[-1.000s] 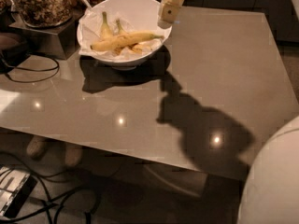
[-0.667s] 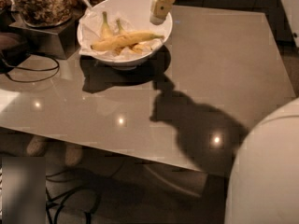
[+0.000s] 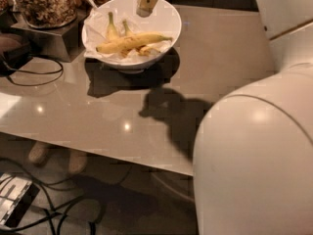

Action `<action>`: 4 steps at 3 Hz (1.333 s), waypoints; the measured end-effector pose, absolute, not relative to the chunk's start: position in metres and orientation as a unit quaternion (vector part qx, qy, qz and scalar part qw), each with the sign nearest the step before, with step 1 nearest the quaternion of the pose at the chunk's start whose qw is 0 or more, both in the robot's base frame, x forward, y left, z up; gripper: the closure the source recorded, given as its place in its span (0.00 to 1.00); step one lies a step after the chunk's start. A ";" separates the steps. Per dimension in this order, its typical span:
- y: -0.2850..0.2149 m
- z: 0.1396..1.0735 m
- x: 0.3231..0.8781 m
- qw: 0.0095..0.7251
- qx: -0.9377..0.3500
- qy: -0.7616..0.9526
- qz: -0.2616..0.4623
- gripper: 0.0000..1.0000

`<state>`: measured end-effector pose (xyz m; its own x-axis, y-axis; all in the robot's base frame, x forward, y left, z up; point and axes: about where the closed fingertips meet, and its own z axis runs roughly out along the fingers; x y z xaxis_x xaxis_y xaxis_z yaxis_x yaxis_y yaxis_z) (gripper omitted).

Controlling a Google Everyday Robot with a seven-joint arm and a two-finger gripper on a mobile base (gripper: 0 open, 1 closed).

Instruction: Pick banana from white bowl

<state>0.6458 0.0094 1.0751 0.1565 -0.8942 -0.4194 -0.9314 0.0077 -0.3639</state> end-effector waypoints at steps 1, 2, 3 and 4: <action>0.027 1.074 0.659 0.296 -0.708 0.640 0.039 0.08; 0.034 1.078 0.668 0.314 -0.702 0.638 0.035 0.00; 0.044 1.074 0.678 0.329 -0.697 0.635 0.054 0.00; 0.060 1.059 0.689 0.321 -0.699 0.635 0.071 0.00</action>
Offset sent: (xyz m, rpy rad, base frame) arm 0.0114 0.0160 -0.0007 0.0150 -0.0044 0.0183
